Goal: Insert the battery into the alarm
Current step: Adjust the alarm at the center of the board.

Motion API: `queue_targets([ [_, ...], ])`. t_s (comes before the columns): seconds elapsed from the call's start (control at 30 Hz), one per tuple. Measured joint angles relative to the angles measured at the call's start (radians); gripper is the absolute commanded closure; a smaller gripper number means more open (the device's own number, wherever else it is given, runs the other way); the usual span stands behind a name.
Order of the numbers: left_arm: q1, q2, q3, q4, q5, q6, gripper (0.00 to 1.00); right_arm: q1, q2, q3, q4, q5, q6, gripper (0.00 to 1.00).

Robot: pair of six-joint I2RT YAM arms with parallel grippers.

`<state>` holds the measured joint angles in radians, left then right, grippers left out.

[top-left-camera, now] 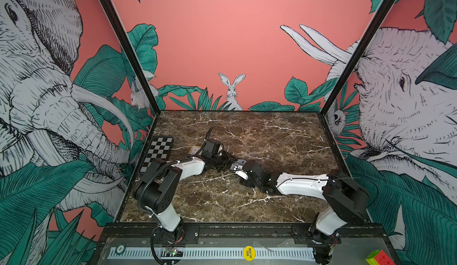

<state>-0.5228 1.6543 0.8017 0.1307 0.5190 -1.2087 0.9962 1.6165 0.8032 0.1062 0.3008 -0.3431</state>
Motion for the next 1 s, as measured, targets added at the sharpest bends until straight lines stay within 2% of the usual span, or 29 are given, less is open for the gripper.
queue_targets([
  [0.13, 0.0, 0.0, 0.0, 0.001, -0.004, -0.01, 0.74, 0.006, 0.009, 0.0, 0.009, 0.0, 0.001, 0.41],
  [0.4, 0.0, -0.003, 0.0, 0.001, -0.016, -0.034, 0.7, 0.023, 0.01, 0.0, 0.025, 0.023, -0.006, 0.57],
  [0.47, 0.0, -0.005, 0.0, -0.001, -0.022, -0.042, 0.64, 0.025, 0.01, 0.0, 0.028, 0.029, -0.009, 0.6],
  [0.6, 0.0, -0.021, 0.0, -0.009, -0.029, -0.04, 0.41, 0.024, 0.005, 0.0, 0.034, 0.033, 0.001, 0.65],
  [0.67, 0.0, -0.049, 0.0, -0.027, -0.034, -0.02, 0.34, 0.018, -0.01, 0.0, 0.029, 0.028, 0.018, 0.66],
  [0.83, 0.003, -0.14, 0.038, -0.15, -0.088, 0.076, 0.26, -0.01, -0.051, 0.023, -0.047, -0.029, 0.086, 0.66],
  [1.0, 0.043, -0.247, 0.087, -0.247, -0.16, 0.179, 0.21, -0.082, -0.073, 0.081, -0.151, -0.174, 0.191, 0.66],
])
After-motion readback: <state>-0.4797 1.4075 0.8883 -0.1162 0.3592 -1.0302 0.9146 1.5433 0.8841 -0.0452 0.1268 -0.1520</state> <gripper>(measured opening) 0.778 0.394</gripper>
